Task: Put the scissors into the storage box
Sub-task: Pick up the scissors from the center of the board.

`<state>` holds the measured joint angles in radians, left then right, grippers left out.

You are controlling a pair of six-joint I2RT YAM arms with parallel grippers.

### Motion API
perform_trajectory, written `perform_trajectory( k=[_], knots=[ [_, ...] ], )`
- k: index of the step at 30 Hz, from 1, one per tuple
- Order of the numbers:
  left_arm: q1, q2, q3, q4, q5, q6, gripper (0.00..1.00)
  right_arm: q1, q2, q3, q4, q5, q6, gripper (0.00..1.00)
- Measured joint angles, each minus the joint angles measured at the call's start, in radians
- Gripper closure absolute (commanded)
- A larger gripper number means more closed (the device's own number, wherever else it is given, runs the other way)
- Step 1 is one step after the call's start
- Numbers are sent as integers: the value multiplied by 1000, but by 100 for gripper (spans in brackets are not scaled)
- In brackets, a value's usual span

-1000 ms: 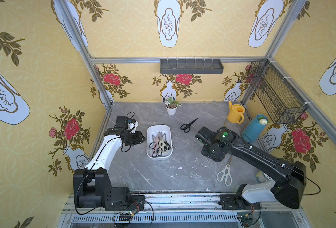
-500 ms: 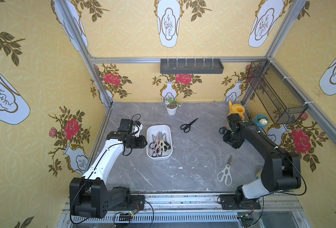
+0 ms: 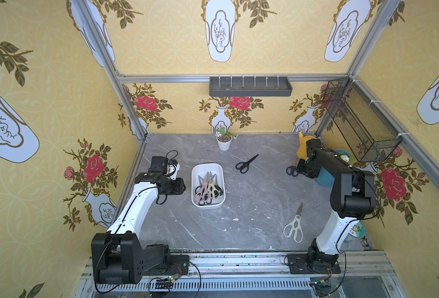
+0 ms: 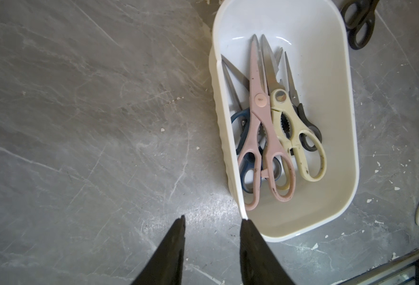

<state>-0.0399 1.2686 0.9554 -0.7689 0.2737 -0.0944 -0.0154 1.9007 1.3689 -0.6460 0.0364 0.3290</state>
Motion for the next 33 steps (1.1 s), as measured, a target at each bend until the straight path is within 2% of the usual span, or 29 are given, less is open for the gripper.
perform_trajectory(
  k=[13, 25, 33],
  knots=[
    [20, 36, 1, -1, 16, 0, 58, -4, 105, 42, 23, -43, -39, 68],
    [36, 37, 1, -1, 38, 0, 58, -5, 146, 60, 26, -49, -61, 68],
    [61, 35, 1, -2, 72, 0, 57, -5, 184, 97, 29, -23, -68, 78]
  ],
)
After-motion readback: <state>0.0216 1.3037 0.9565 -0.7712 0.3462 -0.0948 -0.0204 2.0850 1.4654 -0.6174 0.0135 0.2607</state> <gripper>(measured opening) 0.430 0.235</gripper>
